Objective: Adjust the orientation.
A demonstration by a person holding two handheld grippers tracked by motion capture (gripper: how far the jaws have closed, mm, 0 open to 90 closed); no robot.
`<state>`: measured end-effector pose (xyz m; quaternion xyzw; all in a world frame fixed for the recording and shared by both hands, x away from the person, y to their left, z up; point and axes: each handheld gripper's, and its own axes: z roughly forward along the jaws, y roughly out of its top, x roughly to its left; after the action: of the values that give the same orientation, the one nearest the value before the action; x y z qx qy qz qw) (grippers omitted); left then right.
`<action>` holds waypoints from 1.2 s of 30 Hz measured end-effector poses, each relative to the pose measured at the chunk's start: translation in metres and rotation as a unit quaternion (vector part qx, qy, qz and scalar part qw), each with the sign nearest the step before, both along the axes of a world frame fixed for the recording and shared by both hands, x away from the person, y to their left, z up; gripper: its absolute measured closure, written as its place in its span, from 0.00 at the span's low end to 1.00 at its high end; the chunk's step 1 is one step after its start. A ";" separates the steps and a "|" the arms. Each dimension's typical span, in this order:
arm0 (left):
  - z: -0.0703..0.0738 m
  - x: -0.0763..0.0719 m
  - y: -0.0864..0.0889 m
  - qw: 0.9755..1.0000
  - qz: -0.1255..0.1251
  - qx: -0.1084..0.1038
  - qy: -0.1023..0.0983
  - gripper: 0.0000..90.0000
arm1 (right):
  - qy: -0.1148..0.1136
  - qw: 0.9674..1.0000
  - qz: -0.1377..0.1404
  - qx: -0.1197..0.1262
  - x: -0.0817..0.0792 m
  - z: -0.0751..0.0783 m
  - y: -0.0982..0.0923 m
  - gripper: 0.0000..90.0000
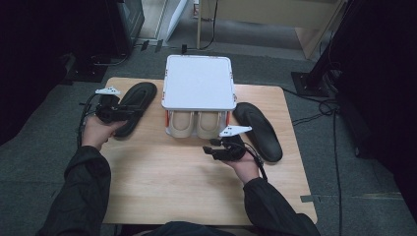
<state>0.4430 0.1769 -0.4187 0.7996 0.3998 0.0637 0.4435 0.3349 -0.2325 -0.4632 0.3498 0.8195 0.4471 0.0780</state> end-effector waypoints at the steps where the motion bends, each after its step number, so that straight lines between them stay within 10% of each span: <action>1: 0.000 0.000 0.000 1.000 0.000 0.000 0.000 0.72 | 0.002 1.000 0.000 0.000 0.000 0.000 0.001 0.60; 7: -0.017 0.016 0.015 0.999 0.018 -0.021 0.020 0.76 | 0.003 1.000 0.004 -0.011 0.001 -0.002 0.004 0.60; 15: -0.026 0.031 0.026 0.999 0.039 0.021 0.003 0.81 | 0.004 1.000 -0.007 -0.012 -0.001 -0.002 -0.003 0.60; 36: -0.061 0.048 0.032 0.997 0.069 0.018 0.034 0.83 | 0.006 1.000 -0.021 -0.016 -0.007 -0.005 -0.009 0.60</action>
<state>0.4913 0.2085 -0.4793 0.7794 0.4679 0.0747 0.4099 0.3275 -0.2418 -0.4686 0.3686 0.8196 0.4298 0.0881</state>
